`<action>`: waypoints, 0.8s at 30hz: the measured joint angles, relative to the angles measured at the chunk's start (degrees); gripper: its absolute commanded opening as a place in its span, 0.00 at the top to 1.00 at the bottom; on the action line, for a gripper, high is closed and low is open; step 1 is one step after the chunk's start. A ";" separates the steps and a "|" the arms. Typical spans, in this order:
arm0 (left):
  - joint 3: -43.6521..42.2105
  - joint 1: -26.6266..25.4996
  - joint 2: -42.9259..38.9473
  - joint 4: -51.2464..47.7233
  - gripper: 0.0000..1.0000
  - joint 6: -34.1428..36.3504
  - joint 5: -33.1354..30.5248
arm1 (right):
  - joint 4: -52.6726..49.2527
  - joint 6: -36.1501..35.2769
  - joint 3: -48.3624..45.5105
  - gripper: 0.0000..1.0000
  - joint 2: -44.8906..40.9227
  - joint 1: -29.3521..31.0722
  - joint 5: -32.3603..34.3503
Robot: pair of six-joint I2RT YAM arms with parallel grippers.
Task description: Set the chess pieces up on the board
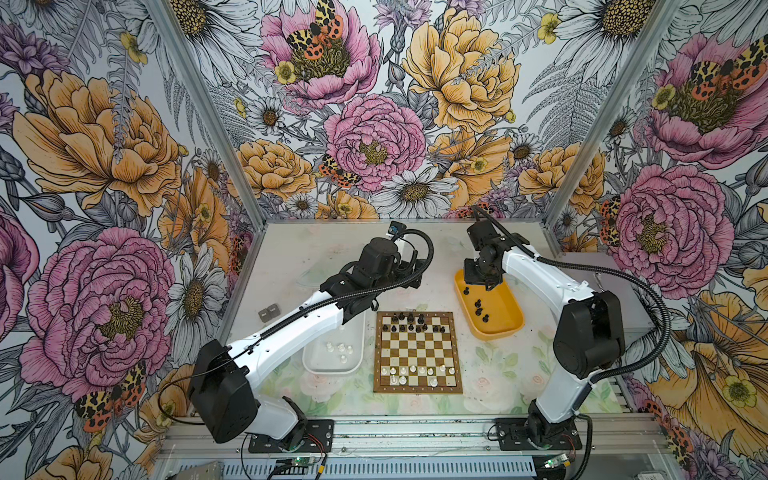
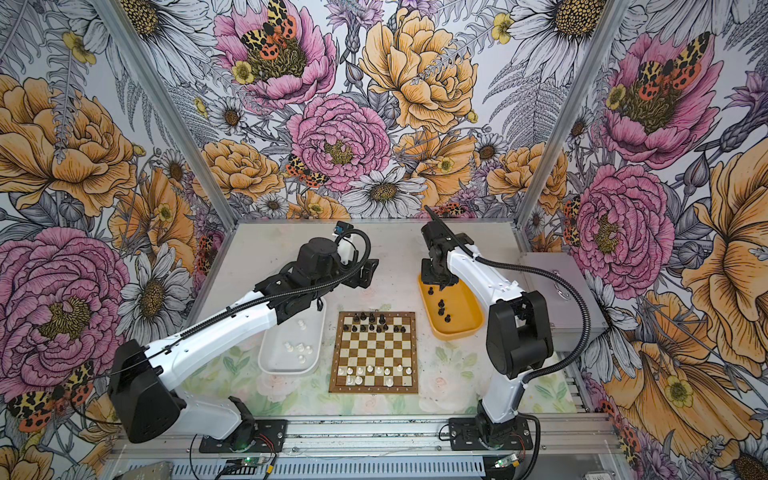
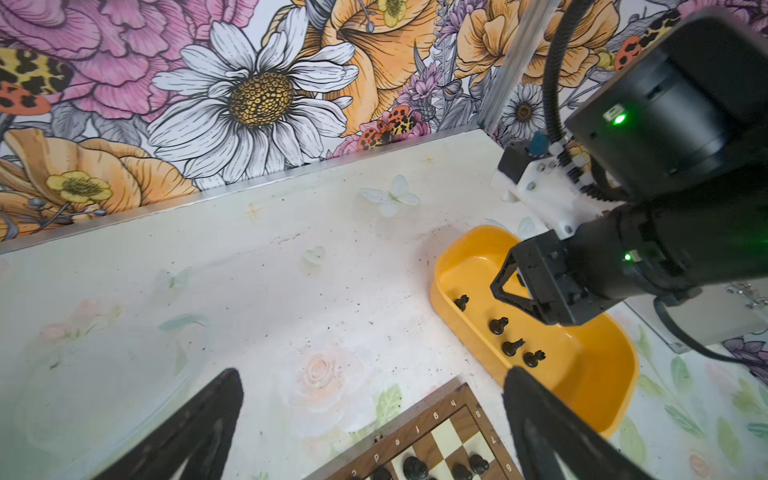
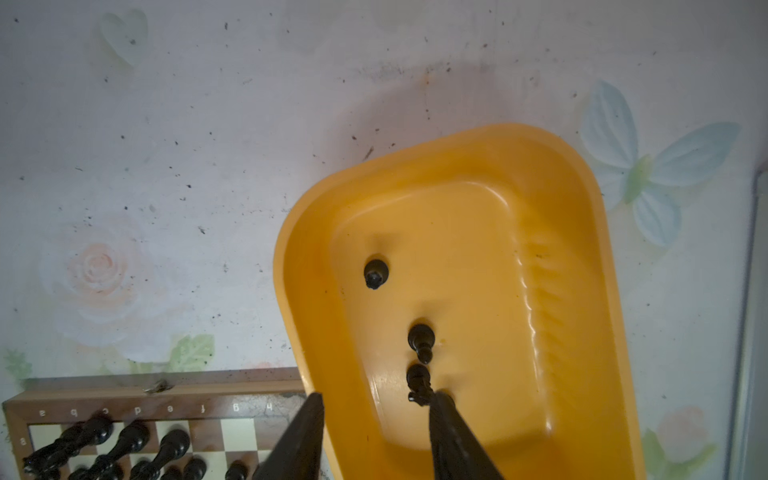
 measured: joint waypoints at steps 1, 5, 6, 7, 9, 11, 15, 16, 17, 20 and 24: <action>0.90 0.00 1.18 0.22 0.01 0.22 0.98 | 0.00 0.02 -0.70 0.57 -0.02 -0.17 0.20; 3.21 0.00 4.94 0.98 0.01 0.90 4.61 | 0.11 0.22 -3.19 0.58 -0.07 -0.50 0.72; 3.54 0.00 5.55 1.03 0.01 1.03 5.35 | 0.13 0.37 -3.69 0.58 -0.07 -0.50 0.85; 3.89 0.04 6.21 0.98 0.01 1.40 6.25 | 0.31 0.55 -4.26 0.58 -0.07 -0.61 0.92; 4.35 0.17 7.30 0.98 0.01 1.66 7.91 | 0.83 0.66 -5.42 0.58 -0.07 -0.83 1.09; 4.44 0.52 7.91 0.96 0.01 1.88 9.42 | 1.44 1.03 -6.36 0.59 -0.07 -0.98 1.14; 4.46 1.60 8.20 0.94 0.01 1.86 11.50 | 2.58 1.70 -7.48 0.60 -0.07 -1.27 1.09; 4.46 1.86 8.20 0.94 0.01 1.84 11.87 | 2.91 1.88 -7.72 0.60 -0.07 -1.36 1.09; 4.46 2.01 8.20 0.94 0.01 1.84 12.15 | 3.13 1.92 -7.96 0.61 -0.07 -1.38 1.09; 4.46 2.54 8.20 0.92 0.01 1.86 12.74 | 3.61 2.12 -8.33 0.62 -0.07 -1.77 1.05; 4.46 3.08 8.20 0.90 0.01 1.84 12.98 | 4.61 2.10 -8.41 0.62 -0.07 -2.45 0.83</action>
